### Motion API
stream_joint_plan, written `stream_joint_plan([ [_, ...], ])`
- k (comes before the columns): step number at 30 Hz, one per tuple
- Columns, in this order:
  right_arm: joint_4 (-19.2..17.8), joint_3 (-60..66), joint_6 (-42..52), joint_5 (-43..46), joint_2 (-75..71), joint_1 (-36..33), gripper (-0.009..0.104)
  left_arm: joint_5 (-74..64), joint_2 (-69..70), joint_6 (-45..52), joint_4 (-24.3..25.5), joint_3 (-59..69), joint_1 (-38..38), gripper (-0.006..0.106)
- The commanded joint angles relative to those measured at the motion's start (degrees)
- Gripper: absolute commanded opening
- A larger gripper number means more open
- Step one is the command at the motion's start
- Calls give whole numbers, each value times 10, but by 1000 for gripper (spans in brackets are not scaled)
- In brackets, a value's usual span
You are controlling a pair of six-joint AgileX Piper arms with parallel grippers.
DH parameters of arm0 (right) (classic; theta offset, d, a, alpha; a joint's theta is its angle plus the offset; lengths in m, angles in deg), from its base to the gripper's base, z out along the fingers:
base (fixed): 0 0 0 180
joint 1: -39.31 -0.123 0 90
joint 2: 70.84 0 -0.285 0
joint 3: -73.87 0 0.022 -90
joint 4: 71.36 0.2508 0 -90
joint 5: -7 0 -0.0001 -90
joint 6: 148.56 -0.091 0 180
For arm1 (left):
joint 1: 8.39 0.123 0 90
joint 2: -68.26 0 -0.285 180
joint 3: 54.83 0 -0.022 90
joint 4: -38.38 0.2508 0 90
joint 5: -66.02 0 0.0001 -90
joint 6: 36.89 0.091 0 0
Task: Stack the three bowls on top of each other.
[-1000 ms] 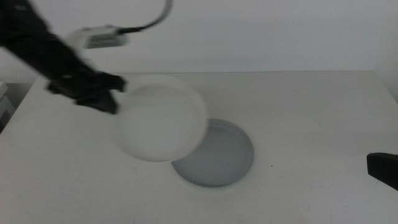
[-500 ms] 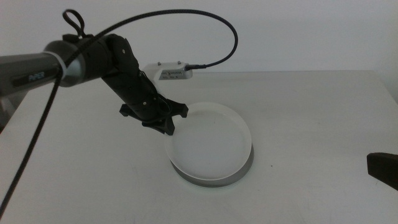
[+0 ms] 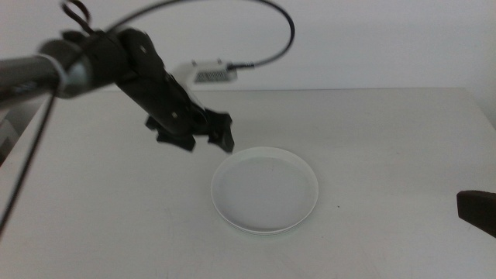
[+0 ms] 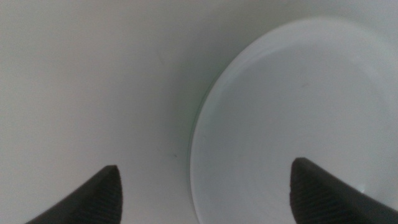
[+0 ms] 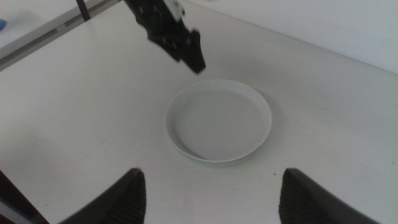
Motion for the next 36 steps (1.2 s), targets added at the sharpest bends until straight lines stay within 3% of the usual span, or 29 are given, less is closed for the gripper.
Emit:
stream_joint_plan([
  [1, 7, -13, 3, 34, 1, 3, 55, 8, 77, 1, -14, -18, 9, 97],
  [14, 7, -13, 3, 34, 1, 3, 55, -2, 284, -14, 122, -18, 52, 97],
  [29, 7, -13, 3, 34, 1, 3, 55, -4, 324, -19, 130, -17, 53, 97],
  [31, 0, -13, 13, 70, 3, 3, 55, -5, 324, -29, 130, -17, 53, 97],
  [36, -32, -14, -82, 133, 47, 4, 55, -3, 324, -30, 133, -17, 53, 97],
])
